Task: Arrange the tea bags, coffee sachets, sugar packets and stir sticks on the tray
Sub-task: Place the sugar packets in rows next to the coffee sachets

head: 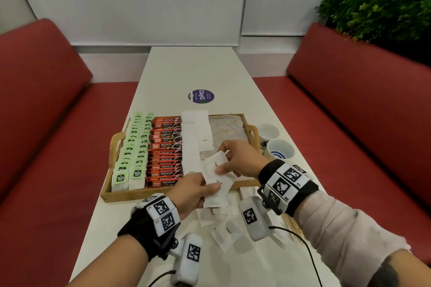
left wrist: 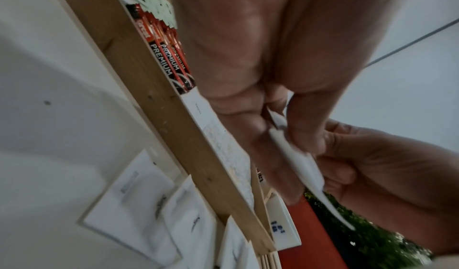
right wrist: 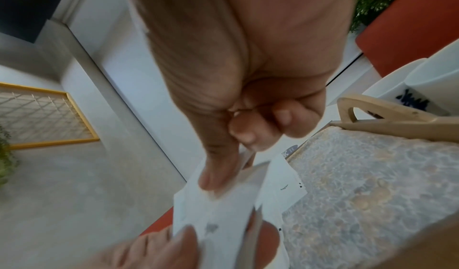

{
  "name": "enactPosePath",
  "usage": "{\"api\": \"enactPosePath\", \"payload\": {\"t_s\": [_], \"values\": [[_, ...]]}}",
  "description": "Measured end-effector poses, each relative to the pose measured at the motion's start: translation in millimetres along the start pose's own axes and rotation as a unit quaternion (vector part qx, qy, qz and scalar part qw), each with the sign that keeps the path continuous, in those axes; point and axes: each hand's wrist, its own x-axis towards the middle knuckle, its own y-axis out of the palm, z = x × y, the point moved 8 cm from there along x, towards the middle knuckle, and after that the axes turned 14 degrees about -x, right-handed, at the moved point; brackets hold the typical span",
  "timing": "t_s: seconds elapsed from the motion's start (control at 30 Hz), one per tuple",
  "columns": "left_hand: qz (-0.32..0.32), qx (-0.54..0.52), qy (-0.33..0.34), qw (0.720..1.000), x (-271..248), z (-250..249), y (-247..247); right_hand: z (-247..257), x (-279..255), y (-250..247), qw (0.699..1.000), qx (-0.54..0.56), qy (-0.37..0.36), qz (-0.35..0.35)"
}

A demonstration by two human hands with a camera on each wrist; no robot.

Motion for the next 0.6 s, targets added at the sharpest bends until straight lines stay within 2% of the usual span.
{"api": "enactPosePath", "payload": {"t_s": [0.13,0.27,0.43,0.5,0.6], "values": [[-0.031,0.045,0.021,0.998,7.8,-3.5,-9.8,-3.1,6.9,-2.5,0.999,0.028,0.003,-0.030],[-0.075,0.111,0.045,0.990,17.4,-10.4,-29.0,-11.5,19.2,-15.9,0.995,0.031,0.022,-0.089],[-0.098,0.166,0.075,0.978,22.0,-30.6,-44.7,-21.8,38.4,-41.2,0.984,-0.012,0.046,-0.172],[-0.100,0.172,0.091,0.976,24.7,-41.6,-50.0,-23.3,48.5,-45.4,0.982,-0.038,0.049,-0.178],[-0.118,0.206,0.129,0.963,30.1,-62.3,-59.4,-25.3,66.7,-42.2,0.985,-0.067,0.064,-0.144]]}}
